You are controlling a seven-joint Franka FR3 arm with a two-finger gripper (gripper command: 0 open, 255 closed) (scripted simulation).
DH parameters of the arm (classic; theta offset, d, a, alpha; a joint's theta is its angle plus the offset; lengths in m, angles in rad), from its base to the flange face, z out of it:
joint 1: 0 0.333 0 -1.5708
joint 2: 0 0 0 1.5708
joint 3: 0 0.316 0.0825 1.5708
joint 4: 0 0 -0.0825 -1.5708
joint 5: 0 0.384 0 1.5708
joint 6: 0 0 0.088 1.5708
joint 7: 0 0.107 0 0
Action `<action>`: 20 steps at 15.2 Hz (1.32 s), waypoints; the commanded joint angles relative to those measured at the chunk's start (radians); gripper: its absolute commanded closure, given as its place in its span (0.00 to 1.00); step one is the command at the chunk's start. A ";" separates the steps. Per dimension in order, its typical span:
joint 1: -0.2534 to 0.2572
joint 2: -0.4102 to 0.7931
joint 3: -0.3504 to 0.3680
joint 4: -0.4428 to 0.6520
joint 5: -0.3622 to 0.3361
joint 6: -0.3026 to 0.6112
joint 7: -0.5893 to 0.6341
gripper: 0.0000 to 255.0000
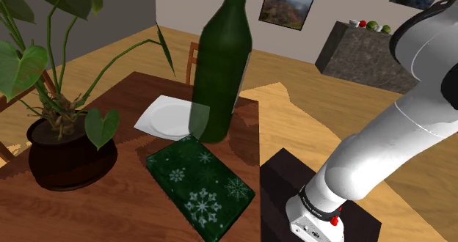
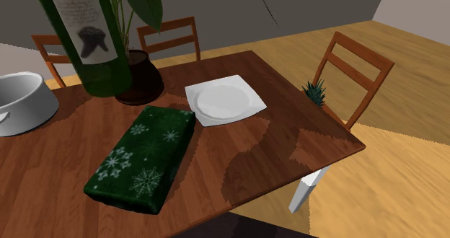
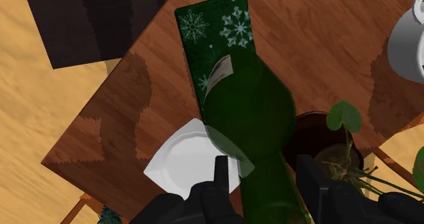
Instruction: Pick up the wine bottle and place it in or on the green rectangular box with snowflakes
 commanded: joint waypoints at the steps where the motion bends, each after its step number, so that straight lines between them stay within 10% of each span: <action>1: -0.002 -0.026 -0.013 -0.049 0.019 0.031 -0.005 1.00; 20: 0.023 -0.306 -0.137 -0.599 0.148 0.330 -0.129 1.00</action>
